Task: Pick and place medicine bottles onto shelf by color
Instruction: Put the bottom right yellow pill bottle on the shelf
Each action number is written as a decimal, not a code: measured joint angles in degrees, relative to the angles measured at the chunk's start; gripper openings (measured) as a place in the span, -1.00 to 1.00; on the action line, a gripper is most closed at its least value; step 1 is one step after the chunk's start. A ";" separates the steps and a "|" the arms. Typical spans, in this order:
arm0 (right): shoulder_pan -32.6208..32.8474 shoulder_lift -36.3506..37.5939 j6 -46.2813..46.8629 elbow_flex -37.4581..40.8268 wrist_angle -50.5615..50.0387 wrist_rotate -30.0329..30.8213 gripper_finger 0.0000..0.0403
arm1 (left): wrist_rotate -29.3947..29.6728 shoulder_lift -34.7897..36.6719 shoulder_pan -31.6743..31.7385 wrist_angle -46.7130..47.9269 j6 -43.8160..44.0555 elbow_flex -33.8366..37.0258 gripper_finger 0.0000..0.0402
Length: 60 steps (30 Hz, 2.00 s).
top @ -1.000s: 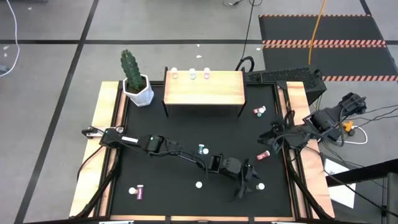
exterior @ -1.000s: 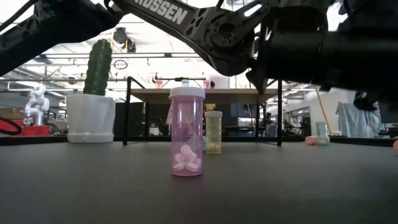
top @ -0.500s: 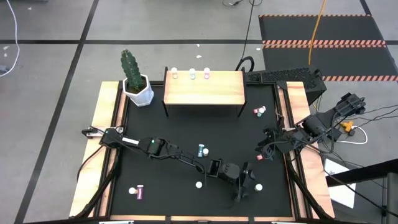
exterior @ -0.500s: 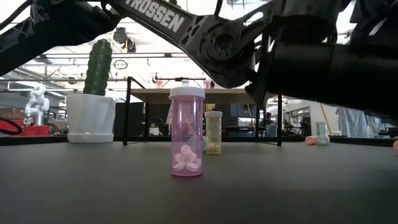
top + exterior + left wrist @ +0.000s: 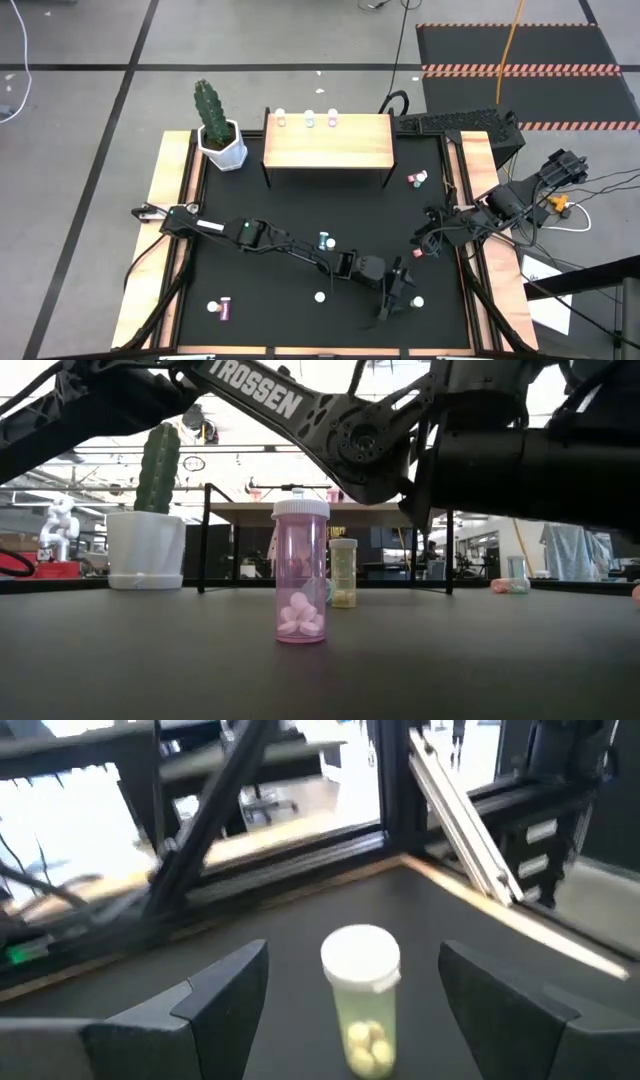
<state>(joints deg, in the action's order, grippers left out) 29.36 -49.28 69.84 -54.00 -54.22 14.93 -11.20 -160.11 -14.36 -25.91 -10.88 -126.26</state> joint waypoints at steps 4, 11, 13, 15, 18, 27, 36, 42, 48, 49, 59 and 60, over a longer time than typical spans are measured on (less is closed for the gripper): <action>0.00 0.00 1.47 0.00 0.11 0.02 -0.25 | 0.20 -2.50 0.01 -3.90 2.00 0.07 0.44; -0.03 -0.04 1.55 0.00 2.04 -0.01 -0.25 | 0.68 -2.56 0.08 -5.10 3.44 0.09 0.44; -0.07 -0.04 1.55 0.00 2.27 0.05 -0.25 | 0.70 -2.56 0.01 -5.16 2.89 0.09 0.44; -0.07 -0.04 1.65 0.00 2.34 0.06 -0.25 | 0.68 -2.56 -0.01 -5.47 2.42 0.09 0.44; -0.07 -0.04 2.40 0.00 2.36 0.03 -0.25 | 0.56 -2.80 -0.01 -5.95 2.26 0.09 0.44; -0.07 0.00 2.60 -0.02 3.30 -0.04 -0.25 | 0.76 -3.89 -0.01 -7.69 4.90 0.07 0.44; -0.07 0.00 2.44 0.00 3.31 -0.06 -0.25 | 0.72 -3.87 -0.95 -7.68 5.49 0.07 0.27; -0.07 0.00 2.10 0.00 3.30 -0.08 -0.25 | 1.49 -3.88 -0.69 -7.71 5.81 0.07 0.04; -0.07 0.00 2.24 0.00 3.39 -0.08 -0.25 | 3.58 -3.87 -0.51 -7.74 7.80 0.07 0.03; -0.07 -0.02 2.28 0.00 3.39 -0.08 -0.25 | 3.58 -3.87 -0.53 -7.78 7.79 0.07 0.03; -0.07 0.00 2.34 0.00 3.39 -0.08 -0.25 | 2.67 -3.87 -0.88 -7.83 6.52 0.07 0.03; -0.07 0.00 2.34 0.00 3.39 -0.08 -0.25 | 2.67 -3.87 -0.88 -7.83 6.52 0.08 0.03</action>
<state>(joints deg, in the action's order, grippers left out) 29.30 -49.28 72.18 -54.00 -50.83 14.85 -8.53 -163.98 -15.25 -33.74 -4.36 -126.18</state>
